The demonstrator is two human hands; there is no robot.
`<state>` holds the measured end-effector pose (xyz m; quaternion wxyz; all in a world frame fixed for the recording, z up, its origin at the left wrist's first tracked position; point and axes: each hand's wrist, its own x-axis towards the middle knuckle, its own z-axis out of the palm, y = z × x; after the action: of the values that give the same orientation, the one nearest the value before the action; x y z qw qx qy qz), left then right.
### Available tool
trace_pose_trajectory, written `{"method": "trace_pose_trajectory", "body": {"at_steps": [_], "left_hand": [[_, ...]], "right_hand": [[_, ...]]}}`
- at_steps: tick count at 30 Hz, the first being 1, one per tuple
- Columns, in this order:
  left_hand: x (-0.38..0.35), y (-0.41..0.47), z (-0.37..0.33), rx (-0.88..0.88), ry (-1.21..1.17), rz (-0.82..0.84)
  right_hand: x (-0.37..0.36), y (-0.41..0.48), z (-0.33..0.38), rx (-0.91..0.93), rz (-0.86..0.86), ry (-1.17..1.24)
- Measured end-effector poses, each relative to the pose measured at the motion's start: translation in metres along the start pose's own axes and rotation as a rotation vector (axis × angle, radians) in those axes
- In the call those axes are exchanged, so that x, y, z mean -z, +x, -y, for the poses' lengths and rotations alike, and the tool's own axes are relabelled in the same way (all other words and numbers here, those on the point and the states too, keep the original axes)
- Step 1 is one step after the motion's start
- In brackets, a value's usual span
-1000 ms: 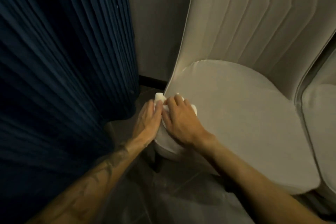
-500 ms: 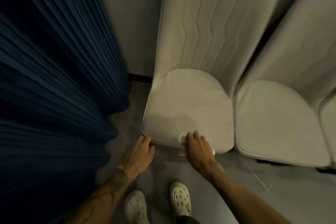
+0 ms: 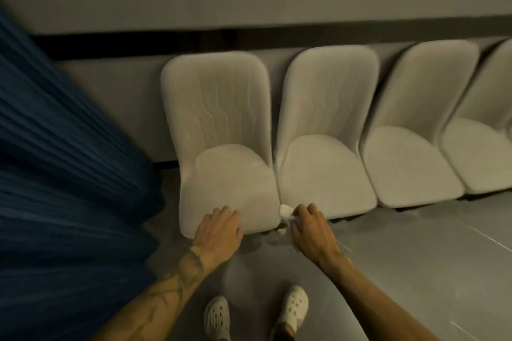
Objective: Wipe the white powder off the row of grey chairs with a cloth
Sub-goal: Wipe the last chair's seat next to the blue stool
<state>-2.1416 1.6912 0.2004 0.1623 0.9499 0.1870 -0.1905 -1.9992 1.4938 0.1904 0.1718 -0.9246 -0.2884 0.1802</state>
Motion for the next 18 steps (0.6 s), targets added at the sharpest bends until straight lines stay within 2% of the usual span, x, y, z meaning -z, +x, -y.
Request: {"method": "trace_pose_trajectory", "body": {"at_steps": [2, 6, 18], "left_hand": [[0.020, 0.006, -0.029, -0.029, 0.034, -0.028], [0.045, 0.027, -0.100, -0.056, 0.101, 0.028], [0.093, 0.107, -0.373, -0.098, 0.220, 0.033]], "right_hand": [[0.031, -0.005, -0.021, -0.011, -0.038, 0.018], [0.087, -0.014, -0.078, -0.041, -0.091, 0.029], [0.255, -0.016, -0.281, -0.066, -0.207, 0.121]]}}
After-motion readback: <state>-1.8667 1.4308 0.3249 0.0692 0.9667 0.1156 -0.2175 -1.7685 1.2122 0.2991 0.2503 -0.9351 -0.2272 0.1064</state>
